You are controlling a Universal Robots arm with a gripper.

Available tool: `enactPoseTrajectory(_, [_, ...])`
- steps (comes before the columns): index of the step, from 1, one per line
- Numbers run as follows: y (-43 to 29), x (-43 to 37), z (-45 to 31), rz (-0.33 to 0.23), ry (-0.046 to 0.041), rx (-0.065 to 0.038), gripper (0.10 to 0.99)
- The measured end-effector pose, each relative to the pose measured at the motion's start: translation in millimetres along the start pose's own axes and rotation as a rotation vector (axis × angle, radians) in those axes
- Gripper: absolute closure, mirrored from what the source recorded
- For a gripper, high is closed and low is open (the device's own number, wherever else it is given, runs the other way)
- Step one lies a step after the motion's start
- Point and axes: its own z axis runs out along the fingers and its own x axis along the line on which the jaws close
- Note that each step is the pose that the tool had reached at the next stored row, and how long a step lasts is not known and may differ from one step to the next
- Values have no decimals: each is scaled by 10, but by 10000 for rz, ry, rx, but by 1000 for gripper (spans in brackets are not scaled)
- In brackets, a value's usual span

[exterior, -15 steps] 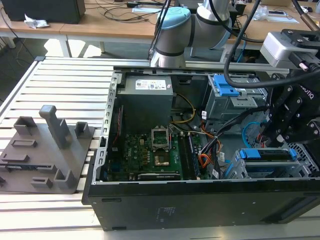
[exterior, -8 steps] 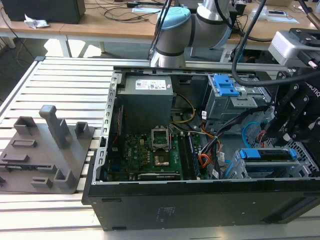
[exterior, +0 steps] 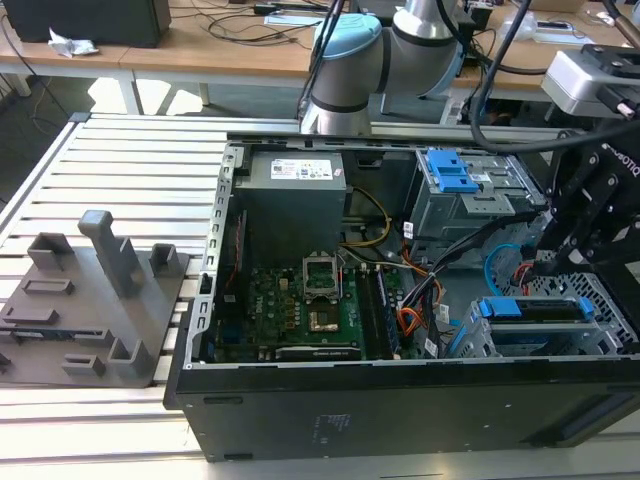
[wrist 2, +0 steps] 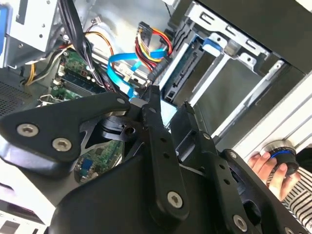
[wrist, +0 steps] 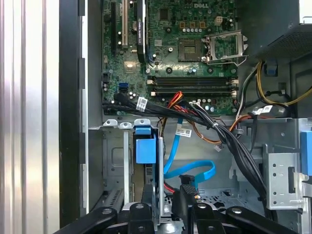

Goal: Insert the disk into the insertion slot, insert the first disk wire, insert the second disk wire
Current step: 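Insert the first disk wire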

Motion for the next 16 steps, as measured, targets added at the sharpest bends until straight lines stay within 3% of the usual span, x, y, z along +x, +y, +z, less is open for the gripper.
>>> enactPoseTrajectory(7, [-9,-164,2,-2,2,0,725])
enactPoseTrajectory(10, [-34,-184,19,1,-2,-10,725])
enactPoseTrajectory(14, [-139,-189,73,33,-3,-58,725])
enactPoseTrajectory(16, [-144,-189,91,241,7,-58,725])
